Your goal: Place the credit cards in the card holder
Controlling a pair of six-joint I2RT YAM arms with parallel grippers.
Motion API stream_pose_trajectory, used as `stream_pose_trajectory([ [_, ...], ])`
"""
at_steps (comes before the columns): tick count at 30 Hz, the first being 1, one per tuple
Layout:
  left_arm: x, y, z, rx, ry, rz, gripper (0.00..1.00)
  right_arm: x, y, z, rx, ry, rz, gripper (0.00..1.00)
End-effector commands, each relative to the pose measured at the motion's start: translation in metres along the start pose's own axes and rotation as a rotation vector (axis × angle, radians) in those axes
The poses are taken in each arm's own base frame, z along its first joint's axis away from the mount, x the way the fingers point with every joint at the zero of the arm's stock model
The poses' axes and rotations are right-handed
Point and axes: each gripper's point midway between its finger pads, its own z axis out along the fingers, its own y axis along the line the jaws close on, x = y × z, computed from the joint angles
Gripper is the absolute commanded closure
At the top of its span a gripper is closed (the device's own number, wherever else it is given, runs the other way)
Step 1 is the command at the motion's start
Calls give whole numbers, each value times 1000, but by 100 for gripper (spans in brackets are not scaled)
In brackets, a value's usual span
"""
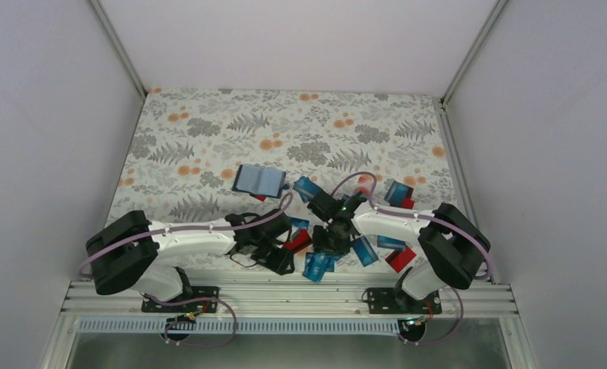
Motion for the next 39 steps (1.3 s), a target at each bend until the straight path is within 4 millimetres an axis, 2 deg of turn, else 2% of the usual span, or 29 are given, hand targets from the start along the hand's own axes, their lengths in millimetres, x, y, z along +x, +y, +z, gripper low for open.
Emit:
stream_pose_trajectory([
  [1,12,-15,-1,103,27,-10,54,14,-11,16,40,50,24,66],
  [8,15,-39,11,246,100,-19,53,18,-12,21,30,62,36,66],
  [12,17,-41,23,278,139,-51,50,20,-18,24,35,62,45,66],
  [16,26,-34,33,269,185,-108,46,21,-21,27,32,57,51,66],
  [19,27,-32,35,273,186,-144,40,22,-23,28,29,55,52,66],
  [22,24,-39,35,332,183,-156,38,24,-25,29,28,60,50,66],
  [28,26,-40,47,384,224,-197,39,25,-28,32,32,64,44,67],
  [39,6,-43,42,454,159,-220,44,30,-29,31,23,67,43,67],
])
